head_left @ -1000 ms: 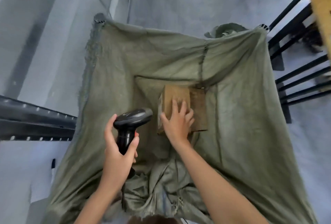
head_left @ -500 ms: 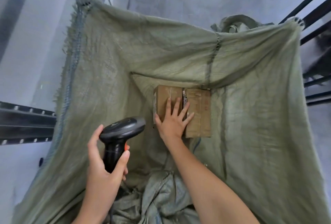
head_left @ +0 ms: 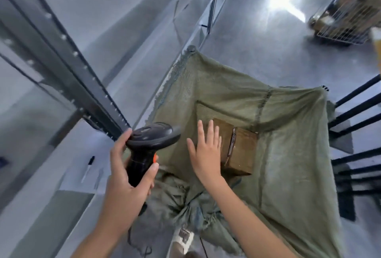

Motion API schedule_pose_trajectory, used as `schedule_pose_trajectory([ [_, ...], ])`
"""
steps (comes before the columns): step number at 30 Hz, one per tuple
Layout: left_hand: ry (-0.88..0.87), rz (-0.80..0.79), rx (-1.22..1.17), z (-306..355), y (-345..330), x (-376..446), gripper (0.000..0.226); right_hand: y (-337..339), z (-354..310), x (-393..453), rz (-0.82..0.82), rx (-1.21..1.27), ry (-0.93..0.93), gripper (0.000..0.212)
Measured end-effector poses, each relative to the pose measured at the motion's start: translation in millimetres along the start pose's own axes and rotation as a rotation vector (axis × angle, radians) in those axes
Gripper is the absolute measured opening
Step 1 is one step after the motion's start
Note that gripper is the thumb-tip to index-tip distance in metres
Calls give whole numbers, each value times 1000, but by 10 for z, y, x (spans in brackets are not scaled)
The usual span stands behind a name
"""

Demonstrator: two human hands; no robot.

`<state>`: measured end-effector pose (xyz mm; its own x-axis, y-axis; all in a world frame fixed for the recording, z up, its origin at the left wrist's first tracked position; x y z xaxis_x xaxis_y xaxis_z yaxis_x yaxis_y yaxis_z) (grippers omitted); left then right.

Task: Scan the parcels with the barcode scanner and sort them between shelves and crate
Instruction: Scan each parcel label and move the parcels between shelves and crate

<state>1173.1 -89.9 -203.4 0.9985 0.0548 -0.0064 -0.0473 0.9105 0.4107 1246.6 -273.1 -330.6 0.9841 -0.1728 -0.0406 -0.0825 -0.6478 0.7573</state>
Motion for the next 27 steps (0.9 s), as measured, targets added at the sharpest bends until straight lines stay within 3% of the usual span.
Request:
schedule_pose_trajectory([
  [6, -69, 351, 41, 314, 1222, -1373, 72, 322, -1157, -999, 9, -18, 391, 65],
  [11, 70, 670, 201, 110, 2096, -2980, 74, 59, -2096, -2493, -215, 44, 775, 64],
  [19, 206, 1101, 265, -12, 3134, -5171, 73, -639, -3154, -4915, -663, 144, 1108, 66],
  [27, 328, 1470, 246, -559, 3787, -6810, 75, -1548, -3985, -6910, -928, 129, 1318, 62],
])
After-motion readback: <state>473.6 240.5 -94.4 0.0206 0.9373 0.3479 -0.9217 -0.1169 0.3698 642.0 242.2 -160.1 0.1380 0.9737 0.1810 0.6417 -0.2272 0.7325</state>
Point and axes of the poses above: each hand's wrist, its own x-axis towards the middle knuckle, its own y-axis out of the back of the hand, z = x × y, the point moved 2 cm from there along x, towards the middle knuckle, and after that the axes turned 11 degrees about x, right-handed, at the moved point
